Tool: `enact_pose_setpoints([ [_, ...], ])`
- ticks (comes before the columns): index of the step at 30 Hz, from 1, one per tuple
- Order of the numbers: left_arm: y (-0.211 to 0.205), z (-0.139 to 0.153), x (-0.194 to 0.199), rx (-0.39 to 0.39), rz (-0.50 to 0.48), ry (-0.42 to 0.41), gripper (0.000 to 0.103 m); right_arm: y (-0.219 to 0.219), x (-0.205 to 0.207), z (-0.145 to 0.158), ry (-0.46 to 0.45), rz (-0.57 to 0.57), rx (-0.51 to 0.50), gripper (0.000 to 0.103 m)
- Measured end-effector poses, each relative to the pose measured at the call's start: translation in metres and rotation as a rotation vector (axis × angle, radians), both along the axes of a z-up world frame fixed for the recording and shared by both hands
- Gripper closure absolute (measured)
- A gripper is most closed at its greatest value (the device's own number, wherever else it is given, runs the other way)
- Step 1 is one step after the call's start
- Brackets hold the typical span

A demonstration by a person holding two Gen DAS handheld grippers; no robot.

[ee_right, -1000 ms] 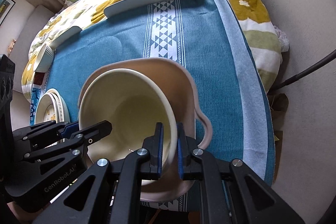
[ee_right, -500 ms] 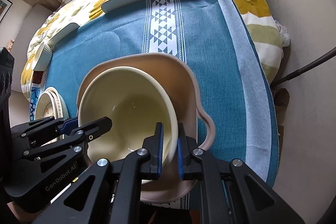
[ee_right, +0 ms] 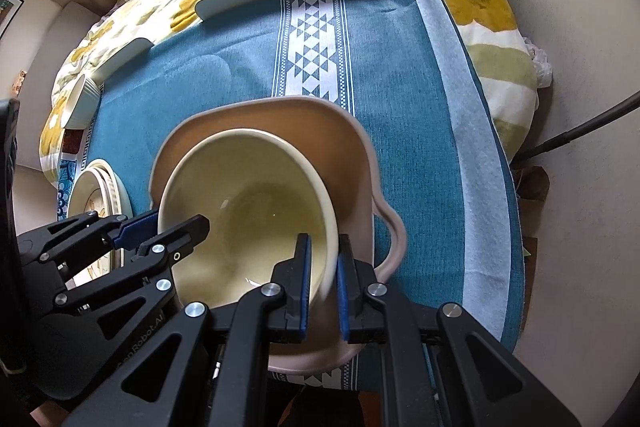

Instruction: Organize plates and bowls

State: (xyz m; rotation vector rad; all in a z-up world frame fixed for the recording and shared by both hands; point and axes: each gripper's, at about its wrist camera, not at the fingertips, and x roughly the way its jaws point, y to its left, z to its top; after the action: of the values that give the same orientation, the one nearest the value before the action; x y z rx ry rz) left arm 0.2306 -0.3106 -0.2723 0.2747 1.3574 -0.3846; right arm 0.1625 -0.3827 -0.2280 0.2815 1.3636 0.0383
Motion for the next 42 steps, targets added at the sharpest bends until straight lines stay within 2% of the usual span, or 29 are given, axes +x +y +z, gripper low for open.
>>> enact_pose_setpoints([
  [7, -0.005, 0.006, -0.003, 0.023, -0.012, -0.035, 0.087, -0.005, -0.001, 0.011, -0.026, -0.002, 0.002, 0.092],
  [13, -0.001, 0.015, -0.006, 0.010, 0.000, -0.036, 0.087, -0.009, -0.006, 0.028, -0.073, -0.013, 0.026, 0.092],
  [22, 0.008, 0.063, -0.015, -0.068, 0.018, -0.122, 0.087, -0.011, -0.013, 0.063, -0.163, -0.001, 0.026, 0.092],
  [26, 0.031, 0.097, -0.020, -0.146, 0.075, -0.204, 0.087, -0.007, -0.017, 0.083, -0.224, 0.033, 0.017, 0.092],
  [29, 0.052, 0.126, -0.028, -0.181, 0.105, -0.307, 0.071, -0.002, -0.018, 0.097, -0.277, 0.067, 0.017, 0.092],
  [30, 0.059, 0.135, -0.031, -0.181, 0.120, -0.344, 0.044, 0.000, -0.017, 0.102, -0.298, 0.075, 0.023, 0.092],
  [31, 0.067, 0.144, -0.035, -0.185, 0.141, -0.384, 0.010, 0.001, -0.017, 0.106, -0.314, 0.082, 0.029, 0.085],
  [32, 0.075, 0.151, -0.039, -0.189, 0.163, -0.426, 0.000, 0.003, -0.016, 0.110, -0.332, 0.091, 0.036, 0.064],
  [33, 0.086, 0.159, -0.044, -0.192, 0.192, -0.474, 0.000, 0.006, -0.014, 0.113, -0.349, 0.098, 0.040, 0.049],
  [34, 0.094, 0.163, -0.046, -0.189, 0.209, -0.487, 0.000, 0.008, -0.012, 0.116, -0.365, 0.105, 0.043, 0.017],
  [35, 0.103, 0.167, -0.047, -0.189, 0.226, -0.490, 0.000, 0.013, -0.009, 0.120, -0.389, 0.118, 0.049, 0.006],
  [38, 0.135, 0.174, -0.051, -0.177, 0.306, -0.520, 0.000, 0.031, -0.001, 0.127, -0.443, 0.179, 0.055, 0.006],
  [40, 0.157, 0.176, -0.052, -0.170, 0.354, -0.527, 0.000, 0.048, 0.005, 0.132, -0.492, 0.239, 0.031, 0.006],
  [42, 0.184, 0.178, -0.054, -0.197, 0.398, -0.527, 0.000, 0.072, 0.014, 0.137, -0.523, 0.305, -0.018, 0.006],
])
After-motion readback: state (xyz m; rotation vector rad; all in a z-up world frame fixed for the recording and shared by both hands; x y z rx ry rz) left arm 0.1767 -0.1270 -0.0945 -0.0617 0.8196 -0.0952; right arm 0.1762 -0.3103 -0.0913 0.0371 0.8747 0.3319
